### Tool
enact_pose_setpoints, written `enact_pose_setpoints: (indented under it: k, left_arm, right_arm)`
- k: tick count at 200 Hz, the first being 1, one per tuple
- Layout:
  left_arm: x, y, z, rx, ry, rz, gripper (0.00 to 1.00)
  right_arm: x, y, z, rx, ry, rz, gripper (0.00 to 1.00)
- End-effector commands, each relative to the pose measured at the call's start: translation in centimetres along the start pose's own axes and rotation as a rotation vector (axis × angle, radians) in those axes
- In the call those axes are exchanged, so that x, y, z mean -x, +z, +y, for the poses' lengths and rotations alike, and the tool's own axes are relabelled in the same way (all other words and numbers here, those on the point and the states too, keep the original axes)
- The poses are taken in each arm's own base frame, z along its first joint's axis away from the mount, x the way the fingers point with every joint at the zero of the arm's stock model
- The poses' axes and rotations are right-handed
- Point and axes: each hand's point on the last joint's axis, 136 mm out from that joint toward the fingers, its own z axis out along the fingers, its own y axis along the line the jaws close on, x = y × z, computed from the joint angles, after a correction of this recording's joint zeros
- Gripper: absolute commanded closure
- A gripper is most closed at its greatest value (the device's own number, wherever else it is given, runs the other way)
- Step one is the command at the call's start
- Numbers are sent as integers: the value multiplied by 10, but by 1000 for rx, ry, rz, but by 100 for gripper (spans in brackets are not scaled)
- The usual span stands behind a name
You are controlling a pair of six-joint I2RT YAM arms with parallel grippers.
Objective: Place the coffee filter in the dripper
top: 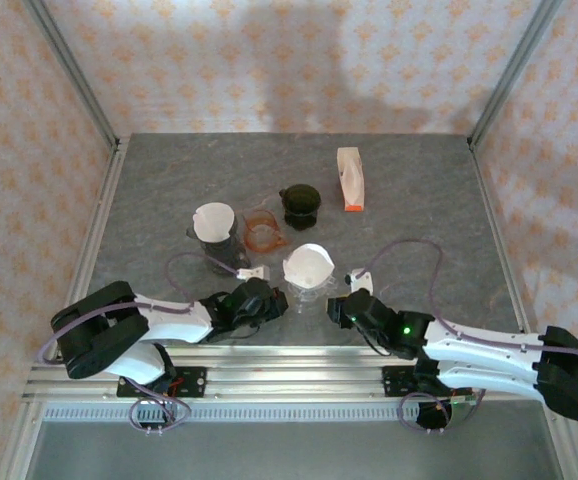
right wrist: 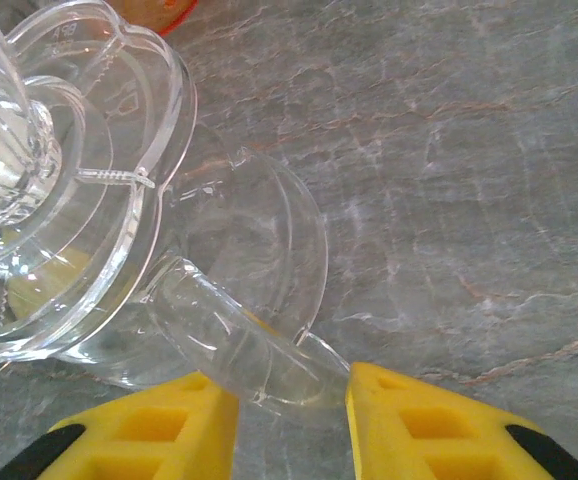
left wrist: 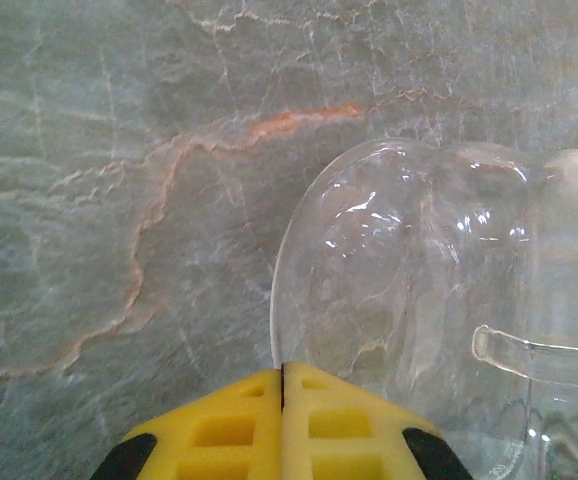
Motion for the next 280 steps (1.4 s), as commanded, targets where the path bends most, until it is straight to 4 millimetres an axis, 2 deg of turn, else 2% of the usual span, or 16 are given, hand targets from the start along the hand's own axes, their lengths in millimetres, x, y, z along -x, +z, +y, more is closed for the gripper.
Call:
enact_pose_setpoints:
  k: [1, 85, 133, 170, 203, 245, 280]
  left_arm:
    - [3, 8, -37, -107, 29, 15, 100]
    - [23, 39, -54, -91, 36, -1, 100]
    - [34, 61, -71, -96, 43, -3, 100]
    - [45, 75, -74, -86, 31, -28, 100]
    - [48, 83, -77, -87, 25, -24, 100]
    - [45, 83, -66, -73, 11, -27, 100]
    - [43, 83, -65, -80, 2, -28, 100]
  right_arm:
    - [-7, 5, 1, 30, 20, 23, 67]
    - [12, 17, -26, -43, 83, -12, 68]
    - [25, 21, -47, -99, 128, -44, 68]
    - [35, 25, -64, -134, 169, -69, 68]
    - [43, 31, -67, -140, 165, -72, 68]
    - [43, 35, -68, -149, 163, -75, 68]
    - [45, 34, -68, -147, 167, -81, 68]
